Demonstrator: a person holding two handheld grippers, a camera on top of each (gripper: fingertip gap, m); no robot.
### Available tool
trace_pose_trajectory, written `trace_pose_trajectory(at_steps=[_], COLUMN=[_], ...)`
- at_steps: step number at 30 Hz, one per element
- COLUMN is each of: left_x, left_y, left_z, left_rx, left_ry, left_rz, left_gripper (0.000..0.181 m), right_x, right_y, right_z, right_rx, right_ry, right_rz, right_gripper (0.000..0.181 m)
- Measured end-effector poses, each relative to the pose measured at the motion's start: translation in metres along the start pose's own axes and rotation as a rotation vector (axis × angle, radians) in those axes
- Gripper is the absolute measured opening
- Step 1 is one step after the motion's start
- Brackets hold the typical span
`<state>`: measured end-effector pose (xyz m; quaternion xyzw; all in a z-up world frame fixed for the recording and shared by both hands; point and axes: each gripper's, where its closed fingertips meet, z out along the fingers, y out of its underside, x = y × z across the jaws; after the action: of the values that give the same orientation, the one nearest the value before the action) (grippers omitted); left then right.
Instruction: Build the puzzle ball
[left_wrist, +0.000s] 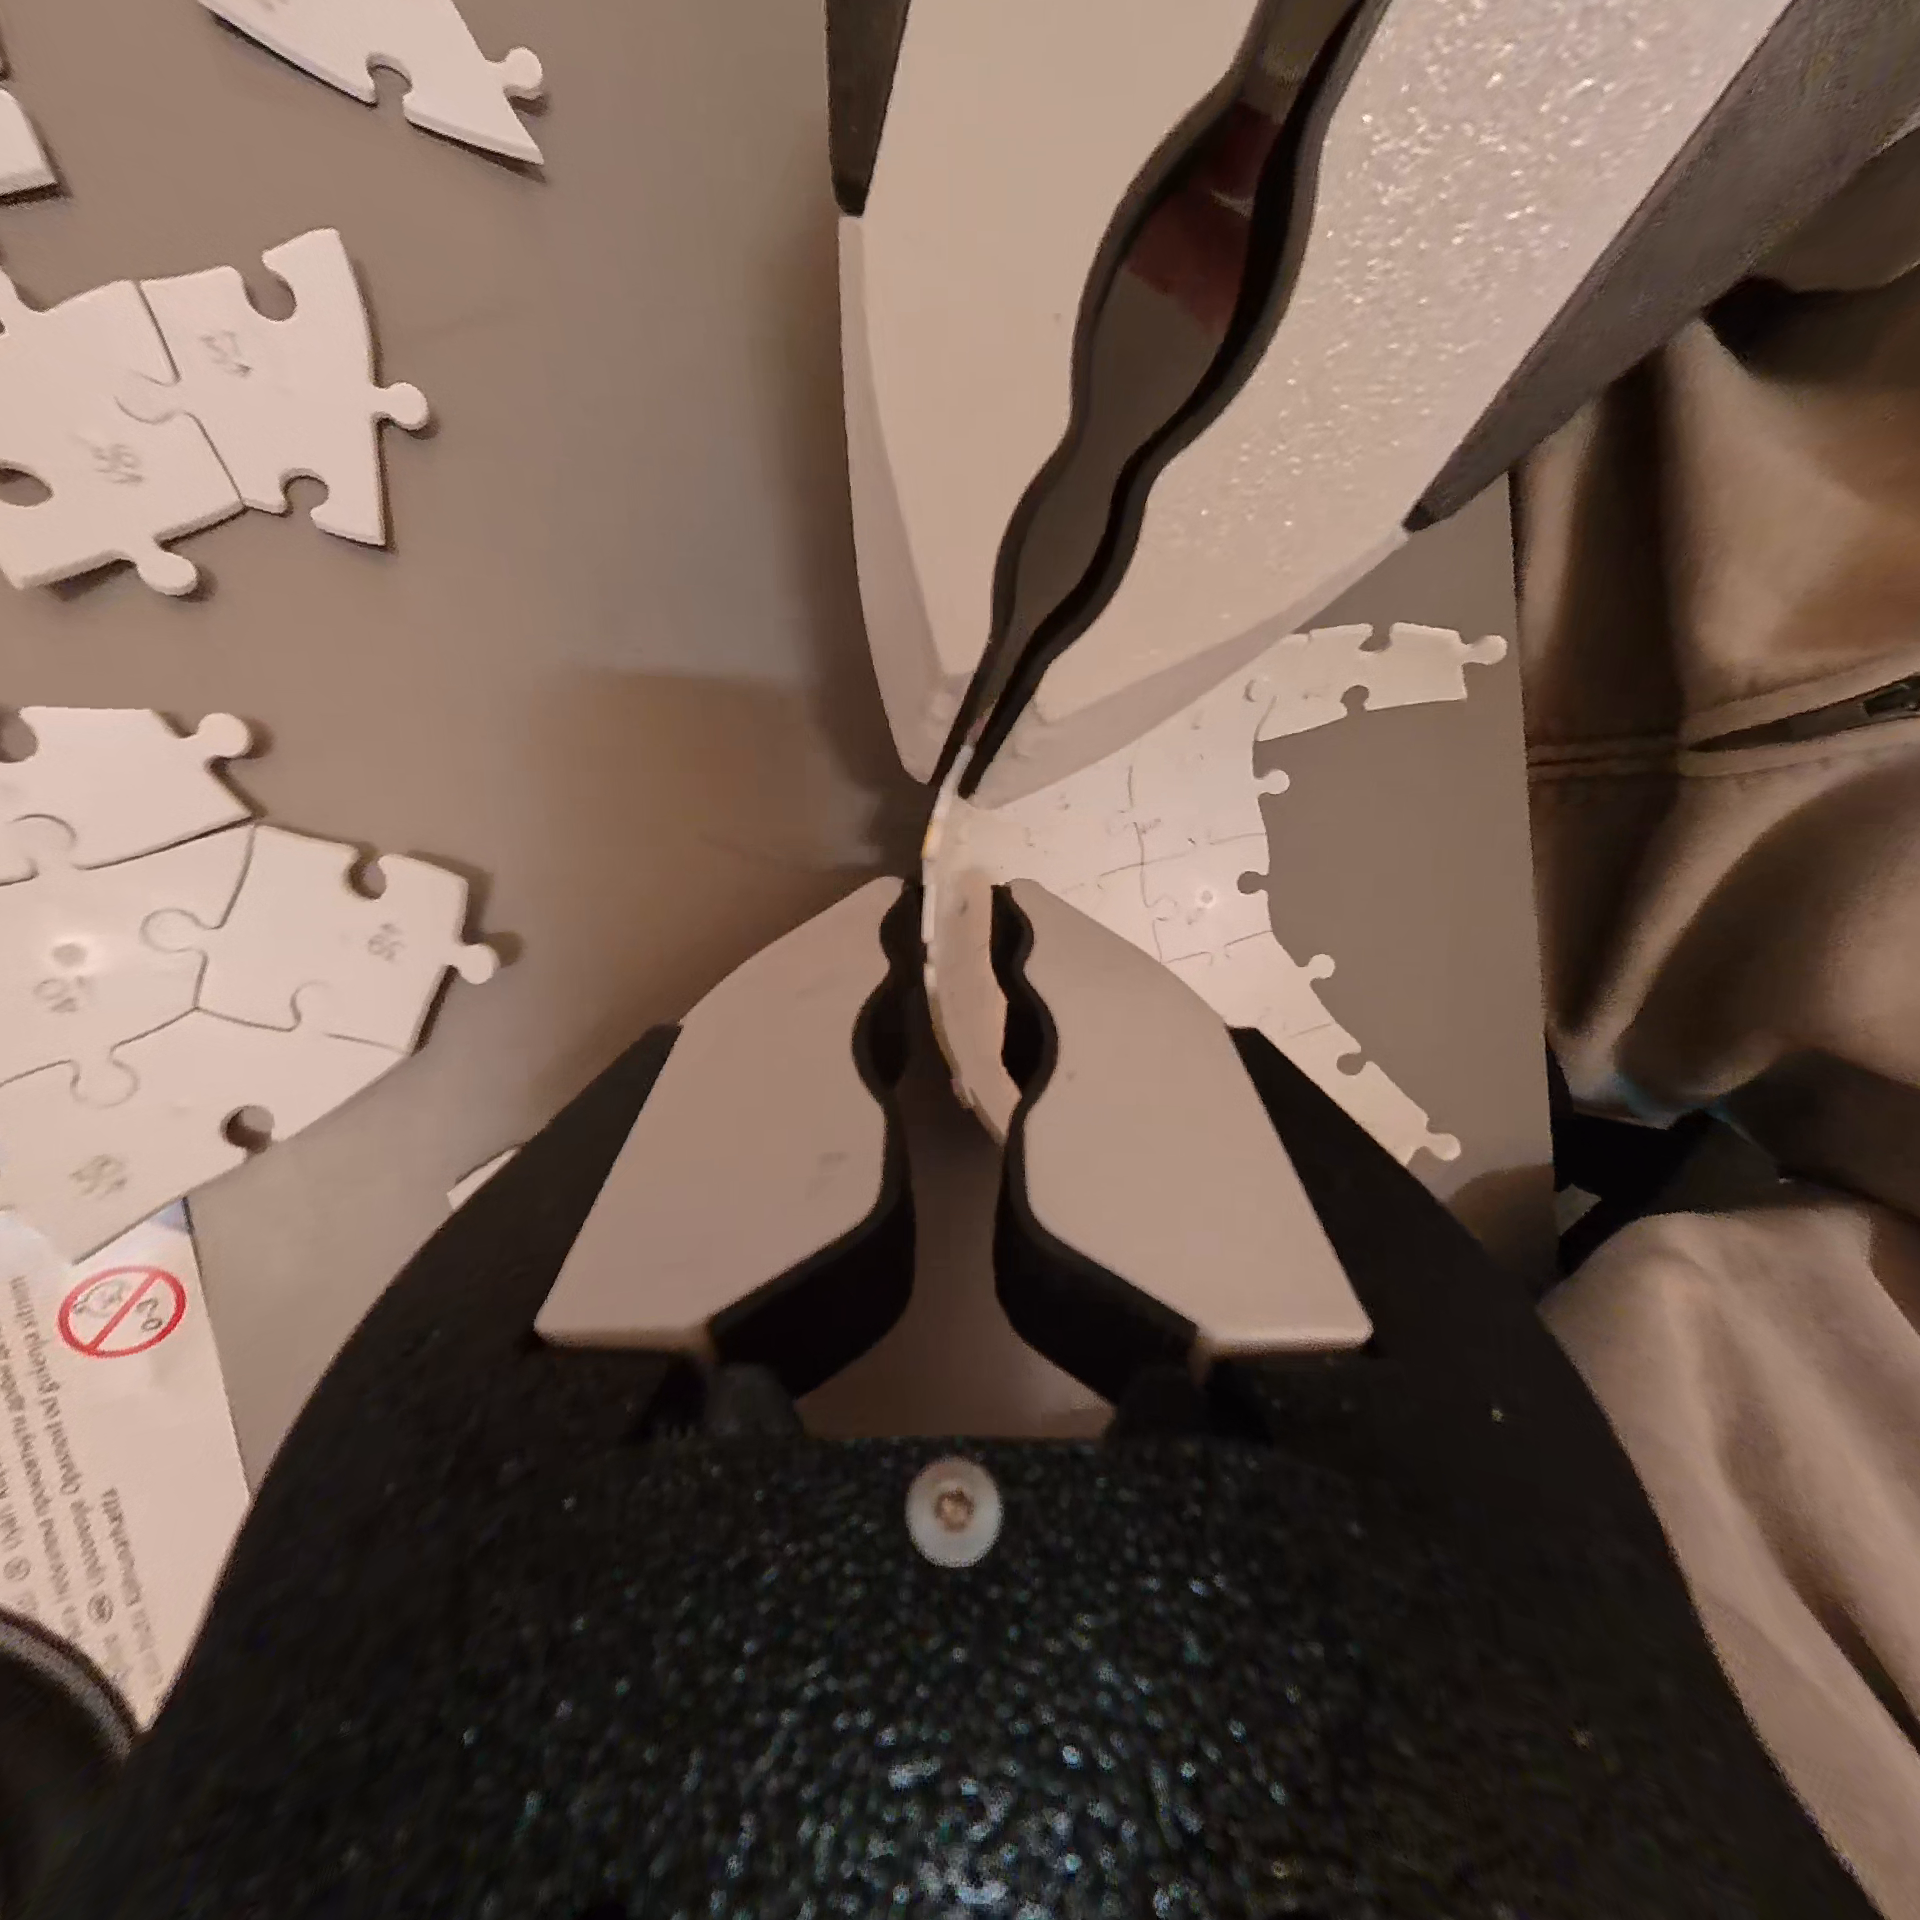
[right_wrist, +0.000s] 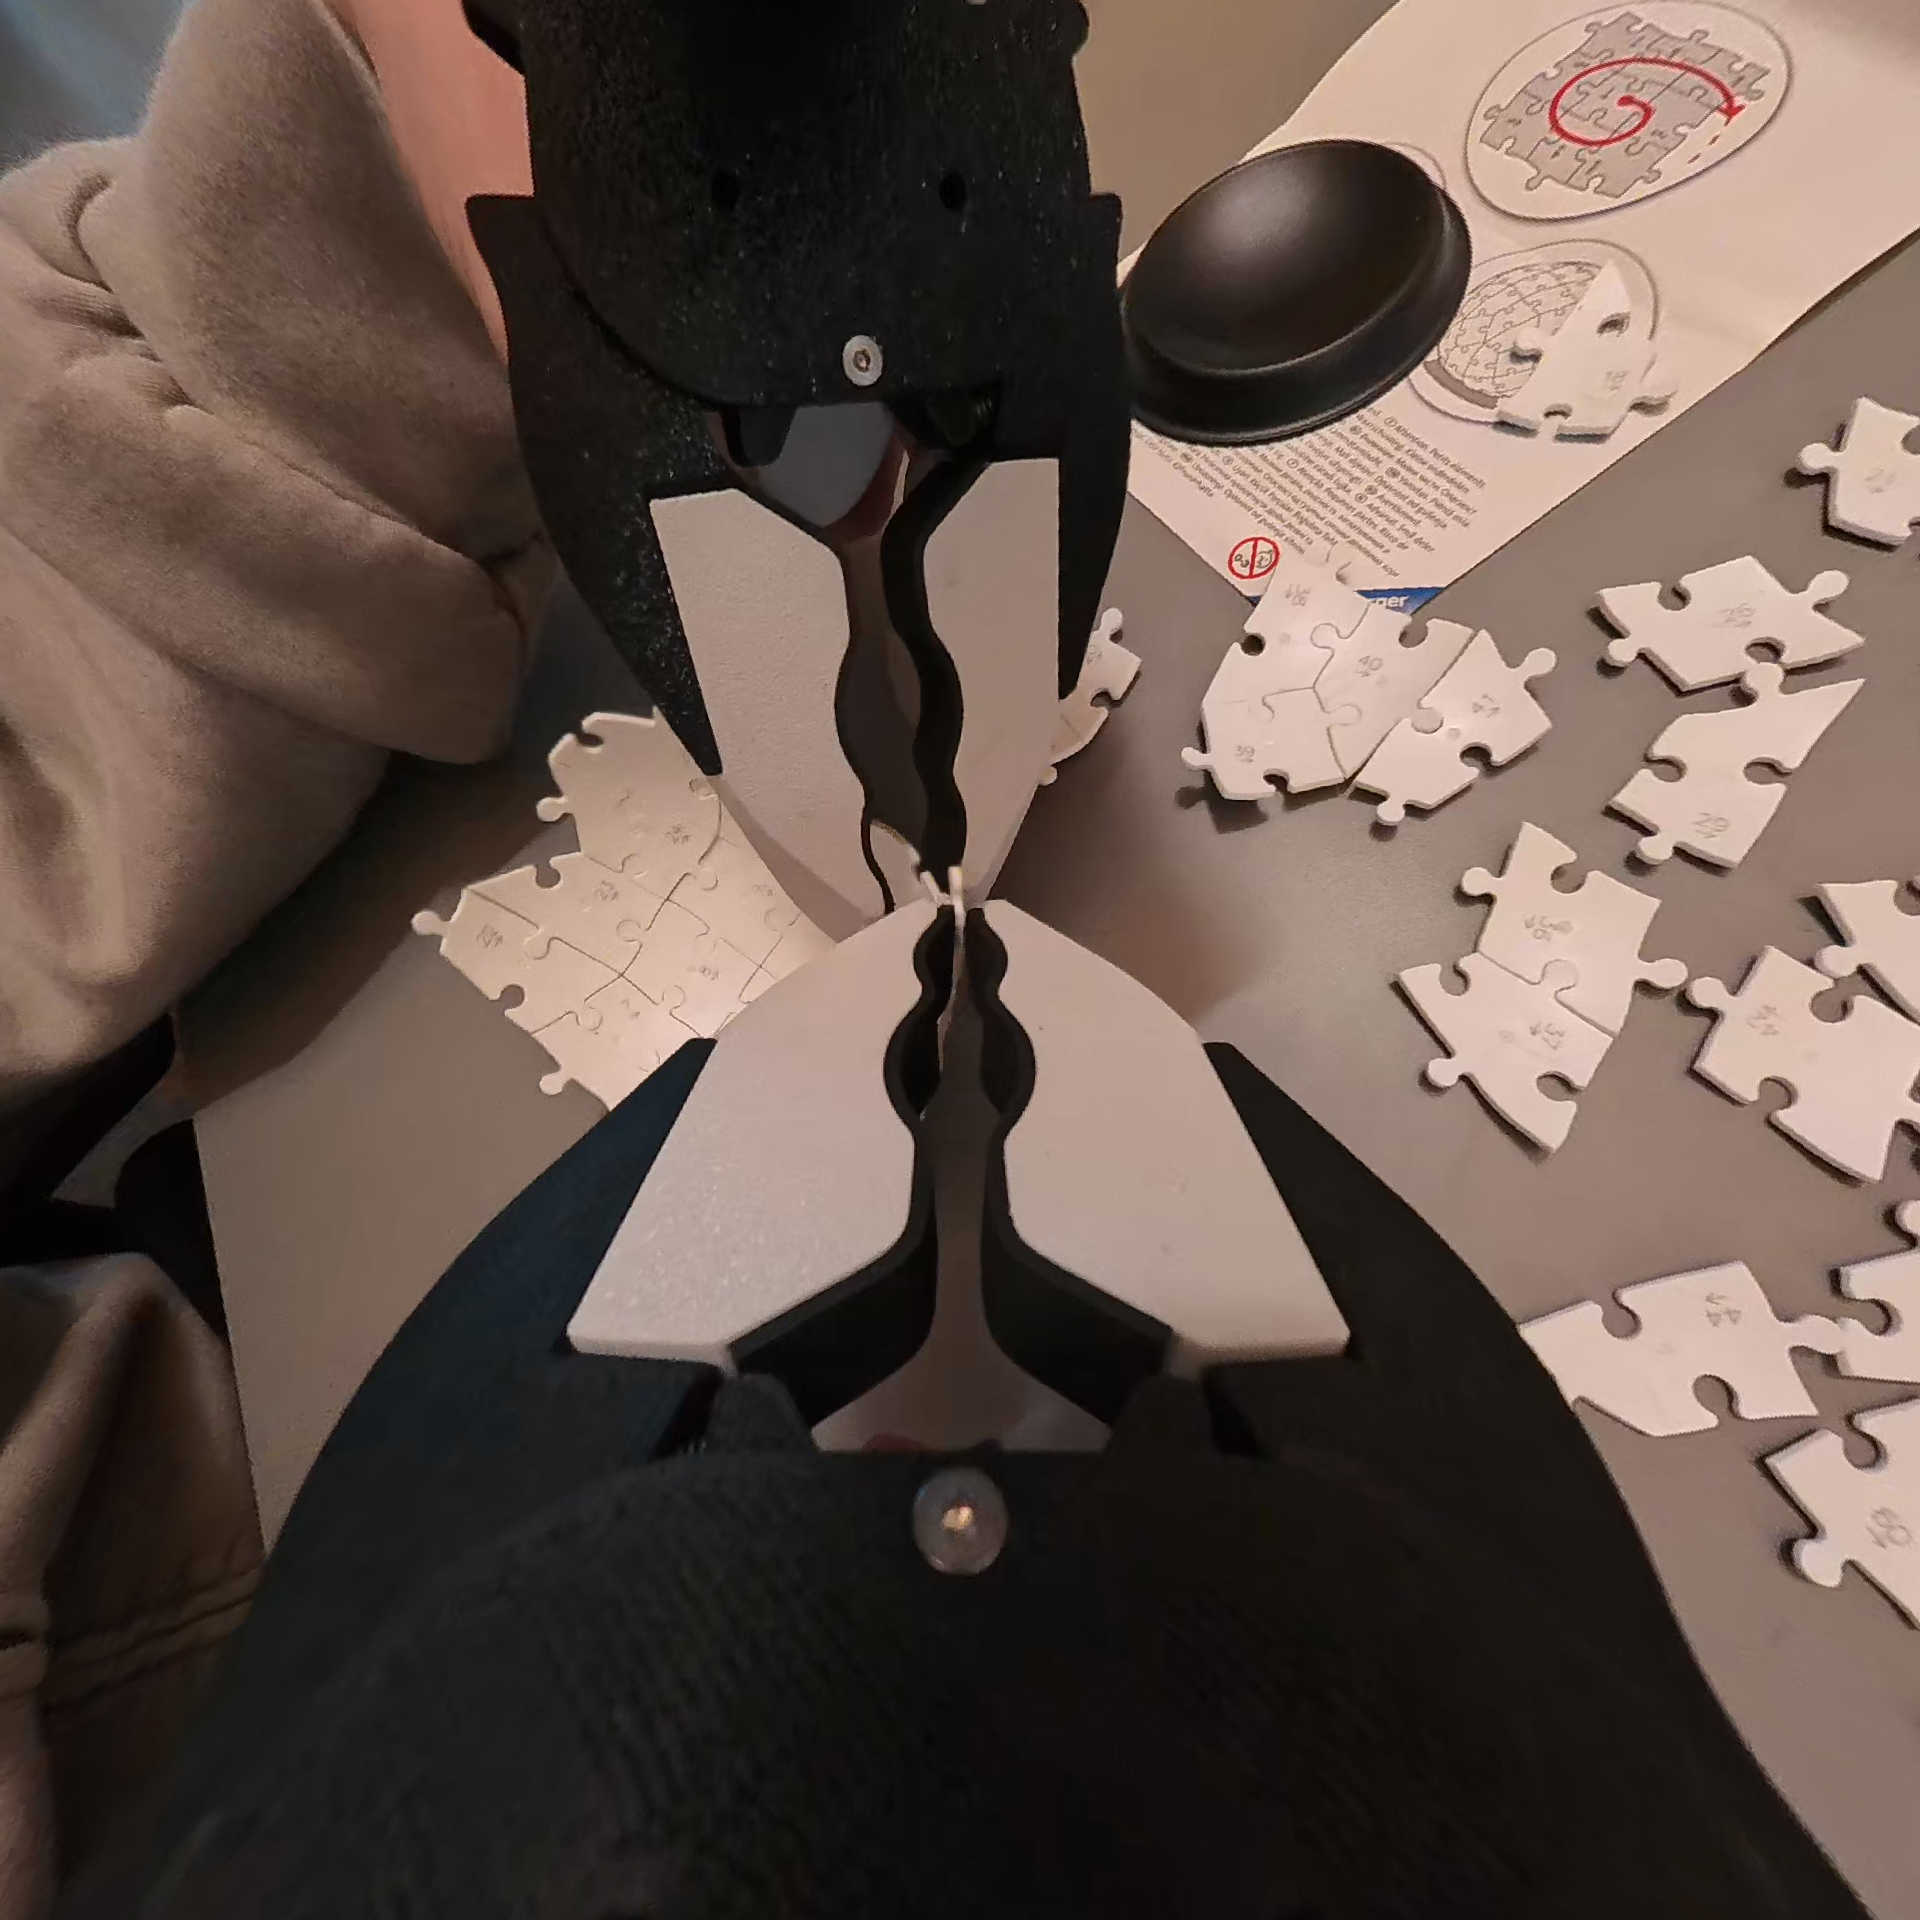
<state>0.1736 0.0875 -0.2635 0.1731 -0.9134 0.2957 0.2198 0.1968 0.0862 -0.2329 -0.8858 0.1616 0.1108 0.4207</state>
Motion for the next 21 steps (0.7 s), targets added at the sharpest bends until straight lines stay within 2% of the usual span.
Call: trace_pose_trajectory(at_steps=[11,21], left_x=[-0.002,-0.004], left_y=[-0.016,-0.016], left_z=[-0.005,0.0], left_rx=[0.117,0.117], left_ry=[0.086,0.104], left_rz=[-0.032,-0.021], left_gripper=[0.015,0.011], right_x=[0.001,0.003], right_y=[0.003,0.01], right_z=[0.002,0.0], right_rx=[-0.016,0.0], right_ry=[0.006,0.025], right_rz=[0.011,0.042], right_gripper=[0.002,0.002])
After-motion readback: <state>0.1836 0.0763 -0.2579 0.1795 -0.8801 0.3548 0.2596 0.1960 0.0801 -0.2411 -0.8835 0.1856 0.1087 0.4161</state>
